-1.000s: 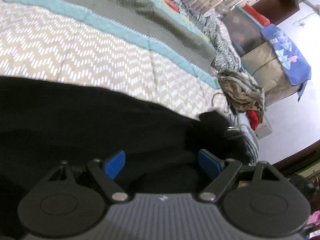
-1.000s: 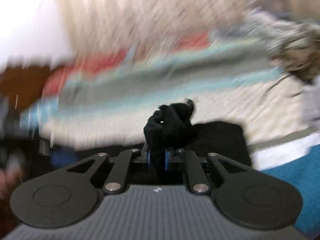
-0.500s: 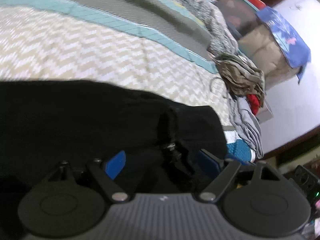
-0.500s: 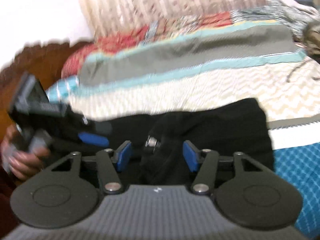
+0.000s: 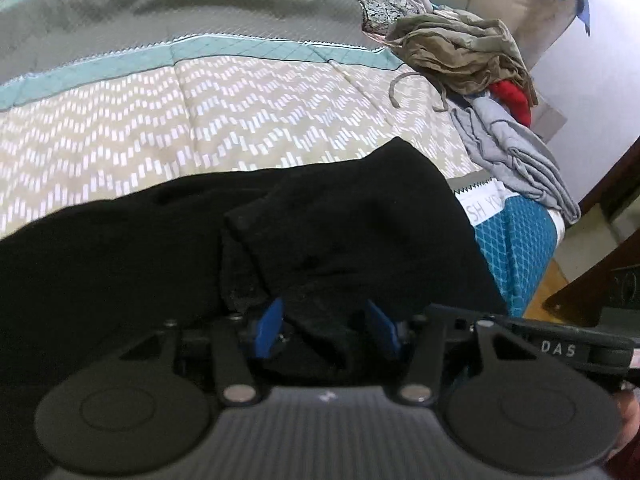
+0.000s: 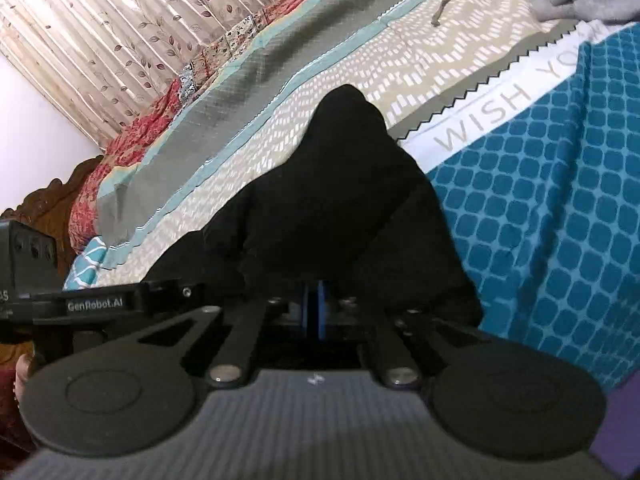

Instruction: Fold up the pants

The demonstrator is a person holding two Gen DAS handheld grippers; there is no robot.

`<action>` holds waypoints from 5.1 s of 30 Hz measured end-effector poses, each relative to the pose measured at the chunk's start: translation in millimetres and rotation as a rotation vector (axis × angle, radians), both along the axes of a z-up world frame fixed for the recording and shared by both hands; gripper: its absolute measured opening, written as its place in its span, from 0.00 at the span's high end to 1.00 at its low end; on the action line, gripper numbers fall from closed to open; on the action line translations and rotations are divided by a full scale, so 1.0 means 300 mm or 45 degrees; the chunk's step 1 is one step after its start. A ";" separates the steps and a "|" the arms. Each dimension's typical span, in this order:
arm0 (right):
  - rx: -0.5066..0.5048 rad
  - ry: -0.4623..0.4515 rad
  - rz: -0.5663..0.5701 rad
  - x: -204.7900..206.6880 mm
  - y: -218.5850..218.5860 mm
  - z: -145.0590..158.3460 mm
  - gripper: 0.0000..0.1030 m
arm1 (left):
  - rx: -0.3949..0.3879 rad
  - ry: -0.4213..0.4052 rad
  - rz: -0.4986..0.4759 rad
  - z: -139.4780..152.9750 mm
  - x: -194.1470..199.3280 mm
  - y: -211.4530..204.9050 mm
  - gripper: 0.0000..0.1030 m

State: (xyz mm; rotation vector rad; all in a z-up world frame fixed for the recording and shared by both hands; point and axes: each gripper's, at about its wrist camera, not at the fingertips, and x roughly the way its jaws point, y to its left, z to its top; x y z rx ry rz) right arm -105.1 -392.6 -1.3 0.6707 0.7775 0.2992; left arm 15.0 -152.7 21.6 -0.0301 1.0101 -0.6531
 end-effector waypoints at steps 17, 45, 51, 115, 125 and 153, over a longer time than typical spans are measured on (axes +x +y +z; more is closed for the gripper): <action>-0.063 -0.232 0.279 0.018 0.239 0.198 0.71 | -0.334 -0.230 0.339 0.263 -0.280 0.585 0.28; -0.359 -0.212 0.973 0.130 1.020 0.286 0.69 | -0.729 -0.045 1.269 -0.104 -0.510 1.496 0.02; -0.308 -0.179 1.074 0.194 1.236 0.280 0.69 | -0.681 -0.090 1.280 -0.110 -0.474 1.498 0.26; -0.359 -0.126 0.286 0.174 0.530 0.241 0.73 | -0.531 -0.075 0.550 0.149 -0.211 0.876 0.28; -0.482 -0.269 0.201 0.148 0.538 0.305 0.46 | -0.376 -0.009 0.340 0.094 -0.169 0.639 0.29; -0.340 -0.273 -0.184 0.157 0.175 0.232 0.39 | -0.404 -0.044 0.289 0.200 -0.161 0.657 0.28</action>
